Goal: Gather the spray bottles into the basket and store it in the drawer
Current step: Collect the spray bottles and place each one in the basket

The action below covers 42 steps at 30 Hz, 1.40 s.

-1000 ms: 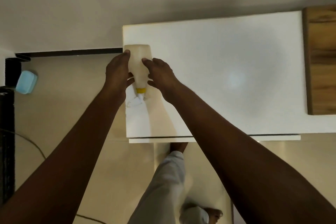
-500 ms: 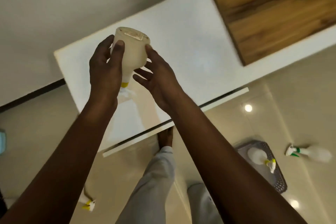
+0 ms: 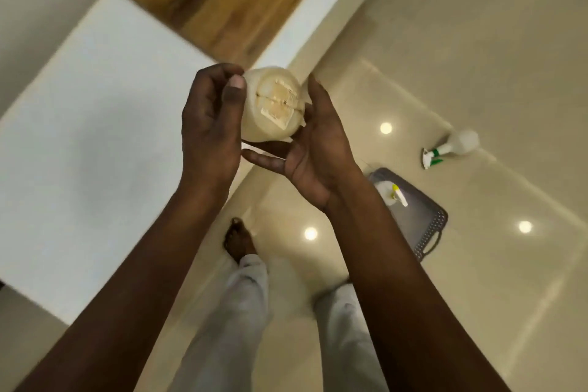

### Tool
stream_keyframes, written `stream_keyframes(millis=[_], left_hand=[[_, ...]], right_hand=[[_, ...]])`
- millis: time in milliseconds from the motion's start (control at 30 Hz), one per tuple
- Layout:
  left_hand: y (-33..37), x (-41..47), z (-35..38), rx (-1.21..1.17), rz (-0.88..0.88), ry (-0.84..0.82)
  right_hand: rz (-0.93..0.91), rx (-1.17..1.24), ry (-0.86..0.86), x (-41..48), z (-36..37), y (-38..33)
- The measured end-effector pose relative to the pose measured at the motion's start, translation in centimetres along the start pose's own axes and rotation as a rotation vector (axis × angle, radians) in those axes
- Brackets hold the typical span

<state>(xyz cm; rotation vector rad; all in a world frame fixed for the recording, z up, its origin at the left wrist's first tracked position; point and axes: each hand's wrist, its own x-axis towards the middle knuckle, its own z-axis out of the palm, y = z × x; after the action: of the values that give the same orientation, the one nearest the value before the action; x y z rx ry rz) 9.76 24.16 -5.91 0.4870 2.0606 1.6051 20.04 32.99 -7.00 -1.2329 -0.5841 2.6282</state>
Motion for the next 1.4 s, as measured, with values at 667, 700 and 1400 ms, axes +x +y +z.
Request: stream_keyframes(millis=[667, 700, 1400], left_hand=[[-13.4, -16.0, 20.7, 0.11, -0.586, -0.914], [-14.5, -16.5, 21.5, 0.112, -0.594, -0.898], [-40.2, -15.6, 33.3, 0.428, -0.155, -0.883]], right_hand=[[-0.234, -0.841, 0.215, -11.6, -35.8, 5.0], [-0.238, -0.892, 0.215, -11.3, -37.1, 5.7], [-0.311, -1.16, 0.531, 5.4, -53.9, 17.9]])
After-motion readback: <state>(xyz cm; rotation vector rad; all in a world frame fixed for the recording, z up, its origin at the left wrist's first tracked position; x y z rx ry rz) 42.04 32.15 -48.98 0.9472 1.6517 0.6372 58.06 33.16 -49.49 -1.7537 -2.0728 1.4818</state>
